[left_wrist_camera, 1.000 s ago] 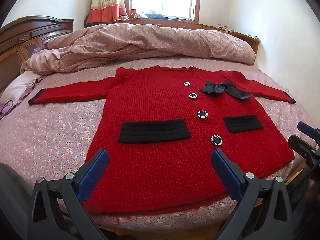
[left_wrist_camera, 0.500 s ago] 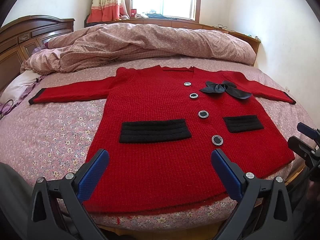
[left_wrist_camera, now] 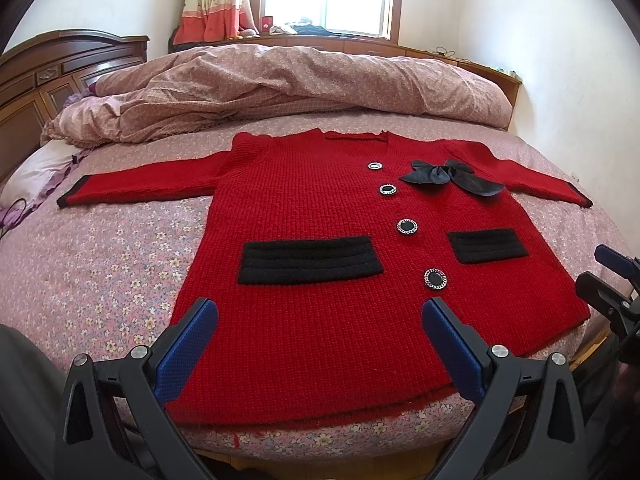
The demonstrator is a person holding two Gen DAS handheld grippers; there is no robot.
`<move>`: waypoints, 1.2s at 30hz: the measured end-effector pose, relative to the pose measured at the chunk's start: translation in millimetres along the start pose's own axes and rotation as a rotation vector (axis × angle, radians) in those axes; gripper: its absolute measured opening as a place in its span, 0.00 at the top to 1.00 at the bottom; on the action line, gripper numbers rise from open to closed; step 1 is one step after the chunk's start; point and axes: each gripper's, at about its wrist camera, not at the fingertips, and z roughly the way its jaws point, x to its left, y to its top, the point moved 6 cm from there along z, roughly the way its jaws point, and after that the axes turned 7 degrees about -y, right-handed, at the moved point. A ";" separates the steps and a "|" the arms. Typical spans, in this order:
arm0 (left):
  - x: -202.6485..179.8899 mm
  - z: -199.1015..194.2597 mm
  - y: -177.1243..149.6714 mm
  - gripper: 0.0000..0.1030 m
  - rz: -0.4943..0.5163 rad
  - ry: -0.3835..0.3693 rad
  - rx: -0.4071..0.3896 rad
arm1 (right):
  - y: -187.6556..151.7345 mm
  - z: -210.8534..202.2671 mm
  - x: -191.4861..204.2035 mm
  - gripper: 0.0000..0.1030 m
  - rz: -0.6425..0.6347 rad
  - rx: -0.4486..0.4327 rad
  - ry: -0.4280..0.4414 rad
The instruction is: Fold small clothes
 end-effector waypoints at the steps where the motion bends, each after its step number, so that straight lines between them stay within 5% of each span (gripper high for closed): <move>1: 0.0 -0.1 -0.2 0.04 -0.001 0.001 0.001 | 0.0 -0.1 -0.1 0.00 0.000 0.001 0.000; 36: -0.9 3.2 -1.9 0.04 -0.004 0.000 0.020 | 0.5 -0.3 1.9 0.00 -0.005 0.007 0.006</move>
